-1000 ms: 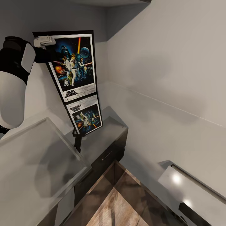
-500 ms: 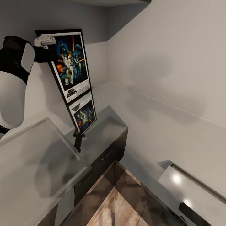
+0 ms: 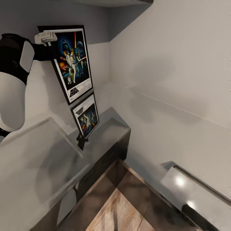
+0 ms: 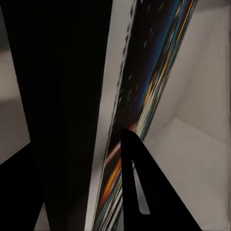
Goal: Pick up the poster from the kitchen countertop and hang it on one of the wall nails in the kitchen.
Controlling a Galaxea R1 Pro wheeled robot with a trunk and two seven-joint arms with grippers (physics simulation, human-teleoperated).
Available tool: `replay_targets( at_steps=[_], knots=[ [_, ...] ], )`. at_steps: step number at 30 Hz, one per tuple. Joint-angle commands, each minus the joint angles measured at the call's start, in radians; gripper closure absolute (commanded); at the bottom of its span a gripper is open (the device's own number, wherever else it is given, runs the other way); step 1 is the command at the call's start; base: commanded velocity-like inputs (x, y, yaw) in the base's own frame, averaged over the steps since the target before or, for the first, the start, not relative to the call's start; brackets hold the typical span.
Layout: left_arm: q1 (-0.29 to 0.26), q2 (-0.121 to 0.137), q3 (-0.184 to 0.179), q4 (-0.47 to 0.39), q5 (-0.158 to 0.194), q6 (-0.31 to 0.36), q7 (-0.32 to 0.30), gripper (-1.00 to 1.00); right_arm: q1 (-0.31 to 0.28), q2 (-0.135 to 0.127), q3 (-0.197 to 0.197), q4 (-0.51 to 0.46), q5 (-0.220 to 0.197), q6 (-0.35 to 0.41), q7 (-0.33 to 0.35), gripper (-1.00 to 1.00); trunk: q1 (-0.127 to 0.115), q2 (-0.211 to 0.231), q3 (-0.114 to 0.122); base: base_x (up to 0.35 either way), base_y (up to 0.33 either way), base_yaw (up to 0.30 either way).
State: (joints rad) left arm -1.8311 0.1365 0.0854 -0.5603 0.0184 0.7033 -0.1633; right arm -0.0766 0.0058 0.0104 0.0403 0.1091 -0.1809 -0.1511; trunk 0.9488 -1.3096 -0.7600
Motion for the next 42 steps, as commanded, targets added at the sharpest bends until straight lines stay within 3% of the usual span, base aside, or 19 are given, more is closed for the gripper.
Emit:
replay_targets(
  at_steps=[1,23,30,42],
  knots=[
    [-0.001,0.0,0.004,-0.007,0.002,0.006,-0.003,1.0,-0.002,0.0,0.0,0.004,0.011,-0.005,-0.007,-1.0,0.0,0.0,-0.001,-0.26,0.0,0.0],
    [-0.001,0.0,0.005,-0.017,0.002,0.007,-0.004,1.0,-0.002,-0.001,0.0,0.004,0.011,-0.006,-0.007,-1.0,0.0,0.0,-0.001,-0.283,0.0,0.0],
    [-0.001,0.0,0.004,-0.016,0.002,0.008,-0.004,1.0,-0.002,-0.002,0.0,0.006,0.011,-0.053,-0.007,-1.0,0.0,0.0,-0.001,-0.193,0.0,0.0],
    [-0.001,-0.001,0.001,-0.016,0.002,0.008,-0.004,1.0,-0.002,-0.002,0.0,0.005,0.011,-0.061,-0.007,-1.0,0.0,0.0,-0.001,-0.245,-0.072,0.0]
  ],
)
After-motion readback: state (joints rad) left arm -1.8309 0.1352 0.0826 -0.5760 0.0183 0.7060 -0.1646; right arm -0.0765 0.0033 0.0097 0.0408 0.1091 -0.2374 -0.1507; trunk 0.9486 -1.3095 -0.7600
